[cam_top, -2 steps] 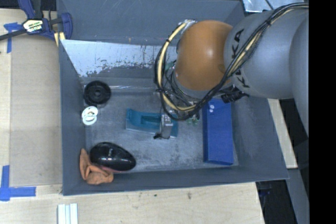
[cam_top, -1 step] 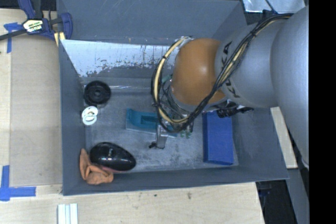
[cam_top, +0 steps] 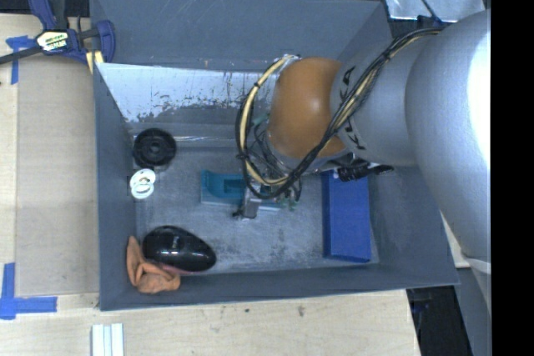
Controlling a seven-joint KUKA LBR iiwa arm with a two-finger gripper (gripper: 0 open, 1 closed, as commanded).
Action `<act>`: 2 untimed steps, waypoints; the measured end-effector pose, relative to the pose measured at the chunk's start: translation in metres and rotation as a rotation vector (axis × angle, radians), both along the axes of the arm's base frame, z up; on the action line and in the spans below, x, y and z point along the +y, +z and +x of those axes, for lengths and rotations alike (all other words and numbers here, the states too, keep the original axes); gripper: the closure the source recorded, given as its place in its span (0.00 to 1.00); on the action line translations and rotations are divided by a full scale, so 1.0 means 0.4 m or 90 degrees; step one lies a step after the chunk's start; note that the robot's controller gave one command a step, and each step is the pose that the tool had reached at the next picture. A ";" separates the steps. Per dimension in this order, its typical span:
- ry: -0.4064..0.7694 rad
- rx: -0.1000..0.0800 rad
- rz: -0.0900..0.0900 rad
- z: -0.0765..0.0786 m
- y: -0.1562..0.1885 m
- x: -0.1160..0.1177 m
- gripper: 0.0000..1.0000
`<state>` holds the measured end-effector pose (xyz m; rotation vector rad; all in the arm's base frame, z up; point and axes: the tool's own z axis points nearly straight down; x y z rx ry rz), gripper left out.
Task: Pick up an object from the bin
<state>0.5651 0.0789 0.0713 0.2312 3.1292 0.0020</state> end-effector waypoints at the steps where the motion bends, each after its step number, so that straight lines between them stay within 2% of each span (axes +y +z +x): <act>1: 0.000 0.000 0.000 0.000 0.000 0.000 1.00; 2: 0.021 0.000 0.000 -0.014 0.465 0.067 1.00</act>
Offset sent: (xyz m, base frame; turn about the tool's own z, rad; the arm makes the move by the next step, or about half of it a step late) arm -0.0063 0.0264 0.1832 -0.0295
